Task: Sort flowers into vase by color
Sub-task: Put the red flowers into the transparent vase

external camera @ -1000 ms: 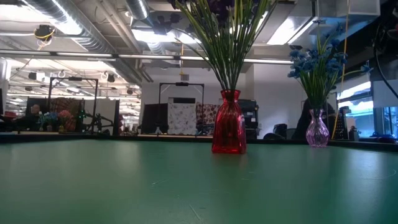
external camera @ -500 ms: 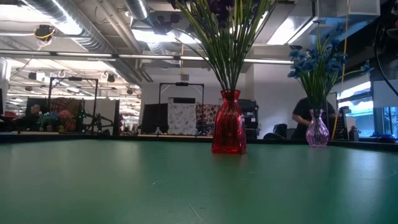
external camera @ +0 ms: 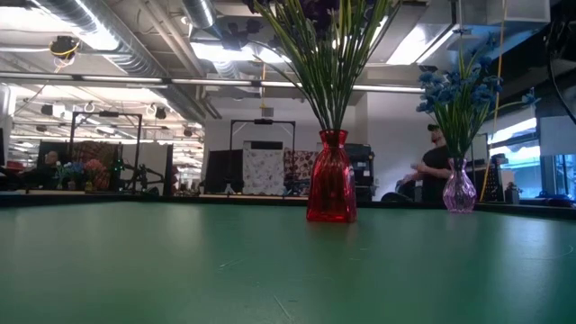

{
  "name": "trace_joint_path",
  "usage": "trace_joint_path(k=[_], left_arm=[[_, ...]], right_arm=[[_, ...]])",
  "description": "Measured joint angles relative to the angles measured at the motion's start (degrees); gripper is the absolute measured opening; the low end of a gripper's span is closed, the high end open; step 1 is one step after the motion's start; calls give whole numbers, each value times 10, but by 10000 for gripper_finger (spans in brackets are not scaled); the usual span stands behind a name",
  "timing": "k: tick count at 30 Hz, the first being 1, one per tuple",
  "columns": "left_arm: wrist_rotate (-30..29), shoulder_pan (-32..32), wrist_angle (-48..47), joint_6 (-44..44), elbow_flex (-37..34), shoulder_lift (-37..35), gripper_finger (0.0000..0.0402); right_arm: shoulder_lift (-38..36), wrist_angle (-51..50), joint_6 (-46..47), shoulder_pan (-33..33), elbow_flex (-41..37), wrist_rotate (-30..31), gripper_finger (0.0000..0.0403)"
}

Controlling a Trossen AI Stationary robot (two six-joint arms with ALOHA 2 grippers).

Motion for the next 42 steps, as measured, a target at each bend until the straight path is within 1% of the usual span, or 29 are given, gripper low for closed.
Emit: trace_joint_path(k=[3,5,10,13,15,17,19,21,23,29,34,38,42], left_arm=[[0,0,0,0,0,0,143],[0,0,0,0,0,0,143],[0,0,0,0,0,0,143],[0,0,0,0,0,0,143],[-1,0,0,0,0,0,143],[-1,0,0,0,0,0,143],[-1,0,0,0,0,0,143],[-1,0,0,0,0,0,143],[-1,0,0,0,0,0,143],[-2,0,0,0,0,0,143],[-2,0,0,1,0,0,143],[-2,0,-1,1,0,0,143],[-3,0,-1,1,0,0,143]], right_arm=[[7,6,-1,0,0,0,251],[7,5,-3,0,0,-1,231],[7,3,-5,0,0,-10,155],[7,3,-5,0,0,-29,111],[7,3,-5,0,0,-42,88],[7,5,-5,0,0,-54,74],[7,9,-5,0,0,-62,68],[7,14,-6,0,0,-63,69],[8,15,-6,0,2,-67,80],[8,-16,-6,0,27,-94,142],[7,-61,-5,0,45,-137,183],[7,-65,10,0,52,-161,197],[8,-77,43,0,65,-183,197]])
